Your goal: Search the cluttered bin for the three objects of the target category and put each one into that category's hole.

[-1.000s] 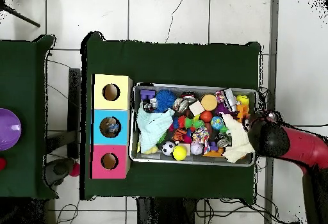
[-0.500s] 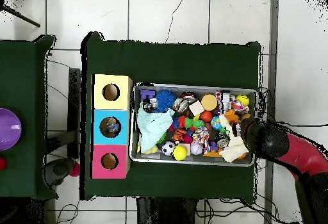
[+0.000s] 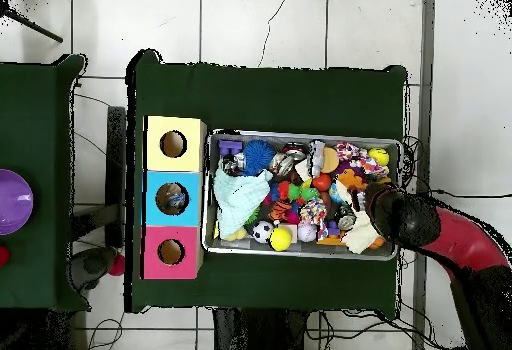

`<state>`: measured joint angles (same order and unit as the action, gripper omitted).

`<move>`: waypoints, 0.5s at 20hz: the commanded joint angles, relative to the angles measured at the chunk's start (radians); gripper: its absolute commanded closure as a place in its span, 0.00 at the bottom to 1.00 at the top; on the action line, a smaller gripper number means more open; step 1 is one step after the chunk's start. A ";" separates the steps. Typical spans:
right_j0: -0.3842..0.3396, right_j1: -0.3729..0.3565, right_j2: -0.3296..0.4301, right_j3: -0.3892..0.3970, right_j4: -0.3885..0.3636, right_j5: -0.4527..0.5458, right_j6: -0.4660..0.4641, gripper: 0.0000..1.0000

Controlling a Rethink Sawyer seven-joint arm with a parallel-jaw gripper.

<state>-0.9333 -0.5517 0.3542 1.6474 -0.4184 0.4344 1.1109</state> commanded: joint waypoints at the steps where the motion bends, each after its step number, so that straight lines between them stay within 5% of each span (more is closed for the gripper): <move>1: 0.005 0.068 0.107 -0.006 -0.142 -0.095 -0.093 0.00; 5: 0.012 0.100 0.118 -0.048 -0.252 -0.140 -0.142 0.00; 10: -0.076 0.192 0.211 -0.028 -0.206 -0.194 -0.024 0.00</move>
<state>-0.9681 -0.4915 0.4331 1.6387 -0.5936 0.2956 1.1109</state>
